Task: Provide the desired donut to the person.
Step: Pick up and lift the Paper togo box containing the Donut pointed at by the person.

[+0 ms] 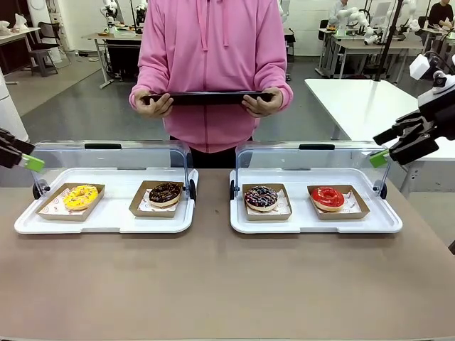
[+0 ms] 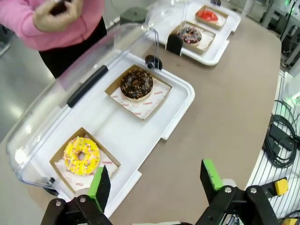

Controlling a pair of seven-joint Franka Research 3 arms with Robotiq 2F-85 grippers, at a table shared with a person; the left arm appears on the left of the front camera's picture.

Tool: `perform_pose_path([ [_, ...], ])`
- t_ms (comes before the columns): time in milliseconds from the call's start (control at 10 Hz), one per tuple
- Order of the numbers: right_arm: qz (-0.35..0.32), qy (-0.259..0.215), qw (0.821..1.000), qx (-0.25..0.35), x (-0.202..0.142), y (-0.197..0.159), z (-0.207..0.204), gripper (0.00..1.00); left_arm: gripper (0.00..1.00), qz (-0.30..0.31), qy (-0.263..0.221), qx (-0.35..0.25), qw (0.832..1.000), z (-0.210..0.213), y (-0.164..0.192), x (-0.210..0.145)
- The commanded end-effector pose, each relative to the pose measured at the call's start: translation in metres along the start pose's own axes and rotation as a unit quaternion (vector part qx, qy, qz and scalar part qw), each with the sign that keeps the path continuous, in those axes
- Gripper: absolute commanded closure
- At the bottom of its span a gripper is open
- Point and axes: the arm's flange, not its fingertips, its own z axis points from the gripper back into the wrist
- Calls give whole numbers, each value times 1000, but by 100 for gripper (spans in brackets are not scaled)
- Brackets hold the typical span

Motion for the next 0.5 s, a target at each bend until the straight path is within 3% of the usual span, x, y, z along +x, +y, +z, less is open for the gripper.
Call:
perform_pose_path([
  [0,7,-31,999,4,1,-11,-9,0,0,-12,-56,3,998,-16,-37,-55],
  [400,4,-66,998,-5,-1,-8,-7,0,0,-1,-82,23,996,-10,-33,-56],
])
